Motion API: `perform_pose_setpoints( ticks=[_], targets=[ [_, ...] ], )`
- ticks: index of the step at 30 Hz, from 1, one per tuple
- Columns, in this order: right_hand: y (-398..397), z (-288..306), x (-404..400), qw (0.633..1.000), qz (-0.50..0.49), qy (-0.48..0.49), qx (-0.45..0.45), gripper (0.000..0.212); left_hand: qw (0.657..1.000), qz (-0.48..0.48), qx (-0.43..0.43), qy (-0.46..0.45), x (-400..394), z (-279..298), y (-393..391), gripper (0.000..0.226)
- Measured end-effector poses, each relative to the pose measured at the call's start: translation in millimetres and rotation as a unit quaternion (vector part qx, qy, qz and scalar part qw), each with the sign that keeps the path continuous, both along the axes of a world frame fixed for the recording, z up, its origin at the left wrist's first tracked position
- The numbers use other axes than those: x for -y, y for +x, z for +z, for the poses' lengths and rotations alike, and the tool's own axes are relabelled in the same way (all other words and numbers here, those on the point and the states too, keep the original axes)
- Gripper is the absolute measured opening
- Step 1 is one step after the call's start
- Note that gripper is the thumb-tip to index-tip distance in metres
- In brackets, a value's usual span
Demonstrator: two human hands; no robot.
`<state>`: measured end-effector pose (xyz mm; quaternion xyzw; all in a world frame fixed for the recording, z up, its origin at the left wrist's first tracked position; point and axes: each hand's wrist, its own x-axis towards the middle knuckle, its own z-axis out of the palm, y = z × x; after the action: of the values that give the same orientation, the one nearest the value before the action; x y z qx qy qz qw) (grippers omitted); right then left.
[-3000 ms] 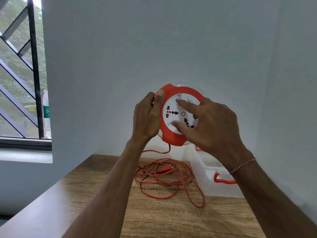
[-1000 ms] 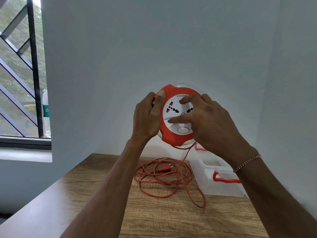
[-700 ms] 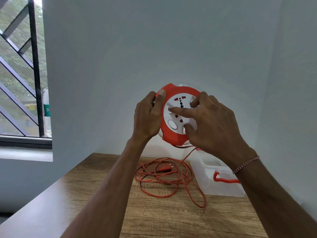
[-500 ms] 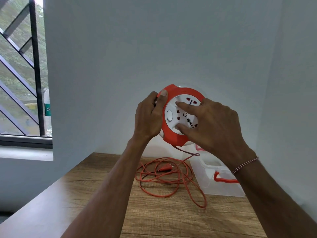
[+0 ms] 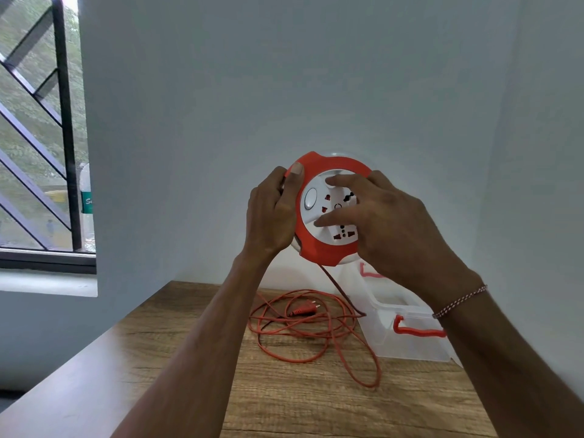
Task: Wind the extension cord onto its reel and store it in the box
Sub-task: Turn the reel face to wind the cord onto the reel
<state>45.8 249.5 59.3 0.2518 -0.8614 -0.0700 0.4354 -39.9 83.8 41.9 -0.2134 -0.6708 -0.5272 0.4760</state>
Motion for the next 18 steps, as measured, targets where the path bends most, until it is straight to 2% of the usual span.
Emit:
perform_pose_setpoints(
  ticks=[2,8,10,14,18],
  targets=[
    [1,-1,3,1.0,-0.016,0.012,0.014,0.051,1.0,-0.001,0.0,-0.002,-1,0,1,0.046],
    [-2,-4,2,0.999,-0.038,0.009,-0.016,0.063,1.0,-0.001,0.004,-0.005,-2,0,4,0.049],
    [-7,-6,1,0.999,-0.04,-0.01,-0.032,0.066,1.0,-0.006,0.003,-0.001,-1,1,4,0.049],
    [-11,-10,-2,0.995,-0.04,-0.063,-0.069,0.057,1.0,-0.005,0.003,-0.001,-1,0,4,0.051],
    [-10,-8,1,0.99,-0.037,-0.111,-0.074,0.064,1.0,-0.002,0.003,-0.003,-2,0,3,0.055]
  ],
)
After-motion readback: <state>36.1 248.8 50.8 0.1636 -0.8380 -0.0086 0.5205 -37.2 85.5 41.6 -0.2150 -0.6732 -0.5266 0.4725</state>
